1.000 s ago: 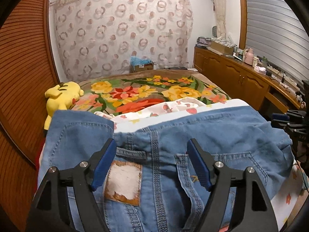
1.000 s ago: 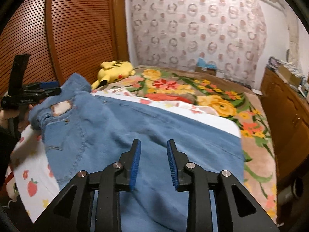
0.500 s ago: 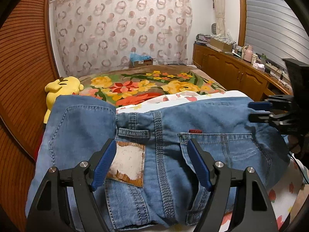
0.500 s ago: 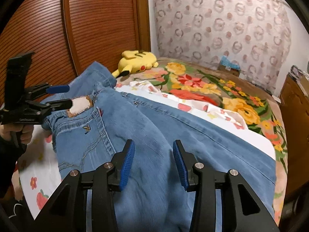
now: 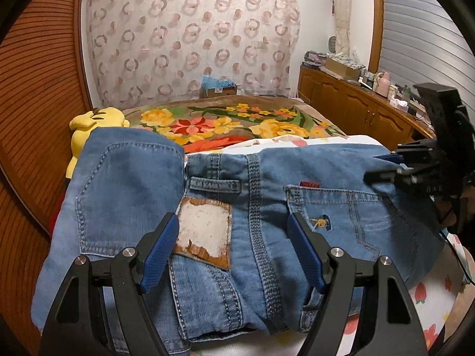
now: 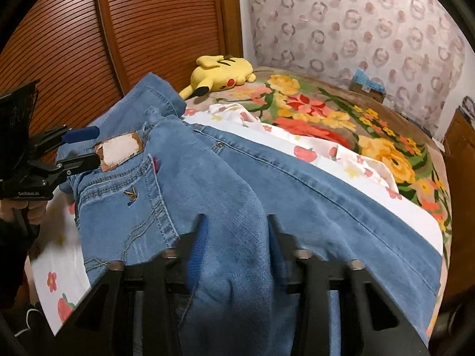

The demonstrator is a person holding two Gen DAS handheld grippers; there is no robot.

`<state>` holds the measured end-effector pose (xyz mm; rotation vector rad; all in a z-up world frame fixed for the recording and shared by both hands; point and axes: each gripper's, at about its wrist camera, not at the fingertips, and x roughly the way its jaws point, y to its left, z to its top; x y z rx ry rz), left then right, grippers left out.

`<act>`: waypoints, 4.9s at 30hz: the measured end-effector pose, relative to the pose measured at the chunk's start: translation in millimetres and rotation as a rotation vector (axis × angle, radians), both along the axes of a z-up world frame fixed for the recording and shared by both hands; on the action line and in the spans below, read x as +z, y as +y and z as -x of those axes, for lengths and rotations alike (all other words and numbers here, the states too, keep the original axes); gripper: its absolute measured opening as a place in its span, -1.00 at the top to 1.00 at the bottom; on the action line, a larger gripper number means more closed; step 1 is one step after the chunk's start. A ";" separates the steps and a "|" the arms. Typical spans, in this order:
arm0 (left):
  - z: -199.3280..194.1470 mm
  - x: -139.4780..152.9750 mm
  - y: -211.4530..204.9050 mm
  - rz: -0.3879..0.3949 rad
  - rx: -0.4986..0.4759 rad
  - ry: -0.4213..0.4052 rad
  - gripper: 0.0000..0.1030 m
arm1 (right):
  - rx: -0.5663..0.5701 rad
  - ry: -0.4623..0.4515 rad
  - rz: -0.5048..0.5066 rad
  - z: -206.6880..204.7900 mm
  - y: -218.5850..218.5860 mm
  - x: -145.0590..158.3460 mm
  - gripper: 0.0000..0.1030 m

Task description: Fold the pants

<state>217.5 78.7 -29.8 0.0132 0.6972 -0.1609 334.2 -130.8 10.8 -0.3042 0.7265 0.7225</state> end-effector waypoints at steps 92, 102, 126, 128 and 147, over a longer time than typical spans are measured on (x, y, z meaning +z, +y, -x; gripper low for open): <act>-90.1 32.5 28.1 -0.106 0.034 0.088 0.89 | -0.122 -0.084 -0.025 -14.6 18.1 -17.4 0.67; -55.5 65.5 -5.9 -0.084 -0.068 -0.021 0.00 | -0.109 -0.119 -0.089 14.0 -7.3 3.2 0.57; -39.3 29.9 -107.9 -0.010 -0.249 0.033 -0.52 | -0.394 -0.123 -0.094 88.3 -135.0 -29.4 0.25; -38.8 25.1 -112.0 -0.014 -0.254 0.044 -0.52 | -0.429 -0.114 -0.085 88.3 -145.9 -36.9 0.20; -25.2 -13.0 -144.1 -0.036 -0.304 0.141 -0.52 | -0.515 0.023 -0.041 108.8 -154.4 -33.9 0.13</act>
